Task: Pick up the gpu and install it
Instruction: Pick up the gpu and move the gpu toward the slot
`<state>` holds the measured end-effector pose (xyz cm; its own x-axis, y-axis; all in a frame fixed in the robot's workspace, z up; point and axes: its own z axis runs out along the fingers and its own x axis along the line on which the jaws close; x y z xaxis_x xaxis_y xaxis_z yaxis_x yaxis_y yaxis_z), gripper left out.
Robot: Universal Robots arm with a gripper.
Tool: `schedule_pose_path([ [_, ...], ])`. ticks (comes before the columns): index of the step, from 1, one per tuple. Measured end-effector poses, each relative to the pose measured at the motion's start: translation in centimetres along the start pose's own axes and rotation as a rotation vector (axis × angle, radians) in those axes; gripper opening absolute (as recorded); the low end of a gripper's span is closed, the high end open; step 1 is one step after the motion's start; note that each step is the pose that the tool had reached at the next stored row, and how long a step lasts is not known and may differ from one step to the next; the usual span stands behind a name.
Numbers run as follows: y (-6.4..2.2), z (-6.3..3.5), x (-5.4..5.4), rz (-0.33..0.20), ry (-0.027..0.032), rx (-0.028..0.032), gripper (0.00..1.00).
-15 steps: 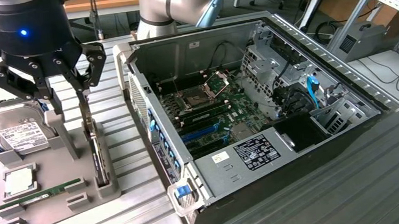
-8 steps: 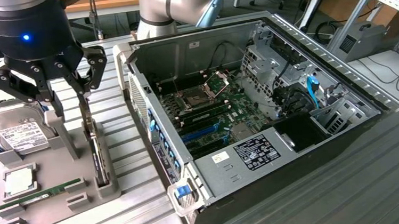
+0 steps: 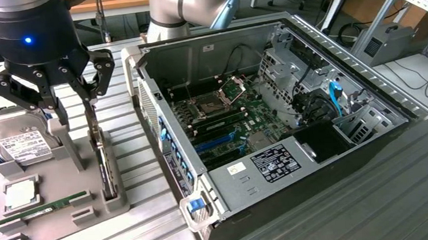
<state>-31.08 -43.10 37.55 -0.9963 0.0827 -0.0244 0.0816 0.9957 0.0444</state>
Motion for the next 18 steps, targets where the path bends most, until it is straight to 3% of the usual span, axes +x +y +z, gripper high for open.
schedule_pose_path([
  [5,-0.01,0.21,0.0,0.0,-0.0003,-0.0003,0.42],
  [18,-0.11,2.56,0.1,0.0,-0.0001,-0.0001,0.42],
])
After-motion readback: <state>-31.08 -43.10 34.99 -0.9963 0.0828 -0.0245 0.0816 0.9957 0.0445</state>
